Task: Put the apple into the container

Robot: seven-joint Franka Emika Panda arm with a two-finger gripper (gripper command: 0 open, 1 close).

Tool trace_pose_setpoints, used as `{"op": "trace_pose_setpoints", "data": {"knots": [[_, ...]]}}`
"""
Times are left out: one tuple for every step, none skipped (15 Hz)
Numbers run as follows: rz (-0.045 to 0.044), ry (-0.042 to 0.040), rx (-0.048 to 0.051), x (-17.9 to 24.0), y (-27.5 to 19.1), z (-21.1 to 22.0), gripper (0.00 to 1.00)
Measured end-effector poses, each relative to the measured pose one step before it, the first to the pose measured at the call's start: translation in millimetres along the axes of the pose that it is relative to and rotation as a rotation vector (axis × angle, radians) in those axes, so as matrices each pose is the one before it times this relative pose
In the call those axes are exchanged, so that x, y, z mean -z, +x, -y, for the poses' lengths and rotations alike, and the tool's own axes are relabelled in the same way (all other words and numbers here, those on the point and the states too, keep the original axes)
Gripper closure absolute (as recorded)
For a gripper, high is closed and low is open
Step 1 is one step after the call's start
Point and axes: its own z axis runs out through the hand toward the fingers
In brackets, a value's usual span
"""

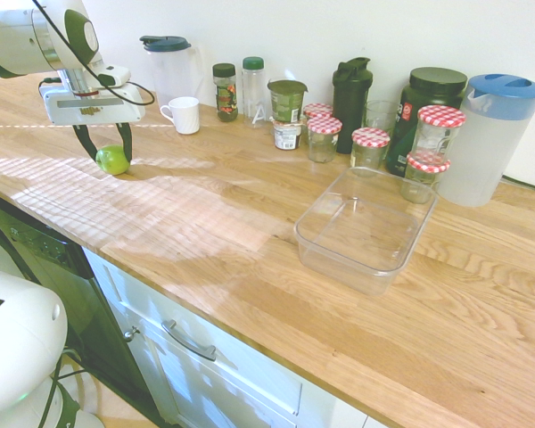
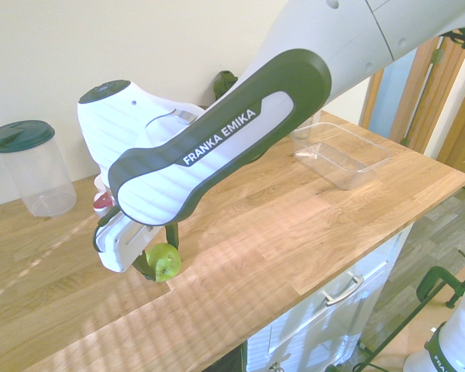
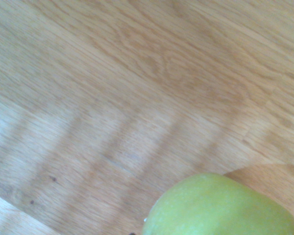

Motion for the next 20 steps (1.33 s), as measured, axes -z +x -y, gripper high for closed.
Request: {"op": "trace_pose_setpoints", "data": {"knots": [[-0.00067,0.00032,0.00071,0.15,-0.22,0.15,1.0],[-0.00039,0.00074,-0.00061,0.52,-0.1,0.01,1.0],[0.00561,0.00272,-0.0072,2.59,0.53,-0.18,1.0],[0.01548,0.00774,-0.01812,9.91,2.88,-0.95,1.0],[0.01152,0.01434,-0.01873,19.69,7.45,-3.6,1.0],[0.00311,0.01843,-0.02149,26.73,11.31,-8.7,1.0],[-0.00412,0.01855,-0.02798,30.31,14.11,-14.7,1.0],[-0.00696,0.01535,-0.03475,29.7,16.63,-22.08,1.0],[-0.01249,0.00226,-0.03987,24.45,19.18,-28.36,1.0],[-0.00856,-0.00557,-0.04873,18.04,22.38,-32.88,1.0],[-0.00534,-0.00413,-0.05462,12.24,26.99,-38.79,1.0],[-0.00301,-0.00043,-0.0523,4.88,27.88,-40.26,1.0],[-0.00057,-0.00068,-0.05158,0.78,27.53,-42.24,1.0],[0.00033,0.00018,-0.05477,0.05,27.04,-43.64,1.0],[0.001,0.00364,-0.04961,0.2,24.41,-38.67,1.0],[0.00057,0.00413,-0.04179,-0.79,22.38,-34.22,1.0],[0.00066,0.00068,-0.0358,-3.55,20.85,-30.11,1.0],[-0.00417,-0.00426,-0.02814,-6.8,17.22,-24.18,1.0],[-0.00676,-0.01058,-0.0228,-8.19,16.21,-21.36,1.0],[-0.00798,-0.00244,-0.01892,-6.67,14.69,-18.13,1.0]]}}
